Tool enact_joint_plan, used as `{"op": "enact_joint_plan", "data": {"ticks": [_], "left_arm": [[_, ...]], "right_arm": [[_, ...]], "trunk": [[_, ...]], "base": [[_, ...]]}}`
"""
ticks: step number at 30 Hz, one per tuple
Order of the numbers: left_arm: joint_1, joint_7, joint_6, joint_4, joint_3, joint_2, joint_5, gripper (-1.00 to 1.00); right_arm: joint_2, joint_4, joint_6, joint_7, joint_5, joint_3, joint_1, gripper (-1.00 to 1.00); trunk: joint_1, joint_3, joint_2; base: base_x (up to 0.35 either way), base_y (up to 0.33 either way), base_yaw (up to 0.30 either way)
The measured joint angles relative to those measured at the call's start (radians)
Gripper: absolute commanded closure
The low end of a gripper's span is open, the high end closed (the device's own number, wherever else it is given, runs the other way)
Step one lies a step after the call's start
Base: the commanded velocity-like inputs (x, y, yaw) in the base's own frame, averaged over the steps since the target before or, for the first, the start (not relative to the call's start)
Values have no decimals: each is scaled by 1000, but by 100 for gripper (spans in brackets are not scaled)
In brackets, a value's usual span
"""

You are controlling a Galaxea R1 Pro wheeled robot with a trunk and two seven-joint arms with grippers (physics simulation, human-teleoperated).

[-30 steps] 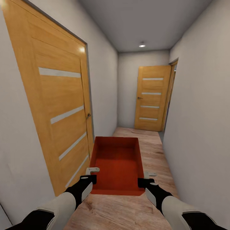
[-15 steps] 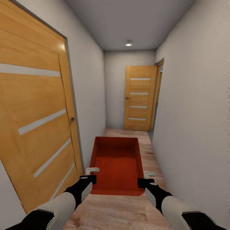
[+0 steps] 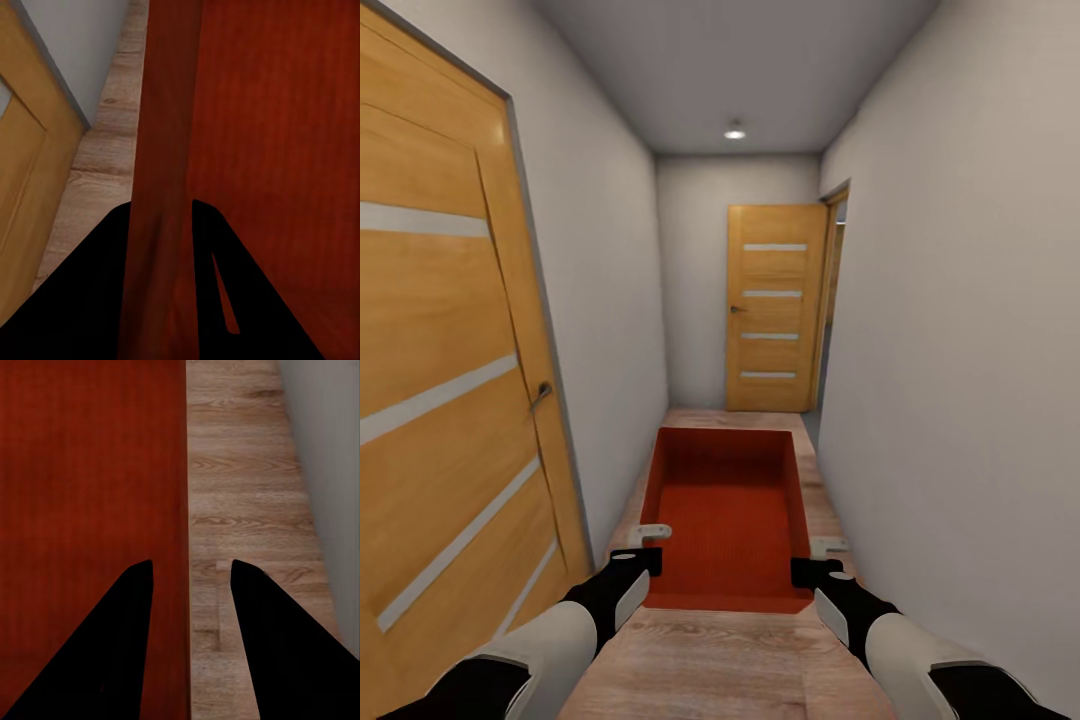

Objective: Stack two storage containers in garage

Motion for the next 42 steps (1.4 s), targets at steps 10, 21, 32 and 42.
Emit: {"op": "enact_joint_plan", "data": {"ticks": [10, 21, 32, 42], "left_arm": [[0, 0, -5, 1, -1, 0, 1, 100], [0, 0, -6, 1, 0, 0, 1, 100], [0, 1, -6, 0, 0, -1, 0, 100], [0, 3, 1, 0, 0, -2, 0, 100]], "right_arm": [[0, 0, -3, 0, 0, 0, 0, 100], [0, 0, -4, 0, 0, 0, 0, 100], [-1, 0, -5, 0, -1, 1, 0, 100], [-1, 0, 1, 1, -2, 2, 0, 100]], "trunk": [[0, 0, 0], [0, 0, 0], [0, 0, 0], [0, 0, 0]], "base": [[322, 0, 0], [322, 0, 0], [322, 0, 0], [322, 0, 0]]}}
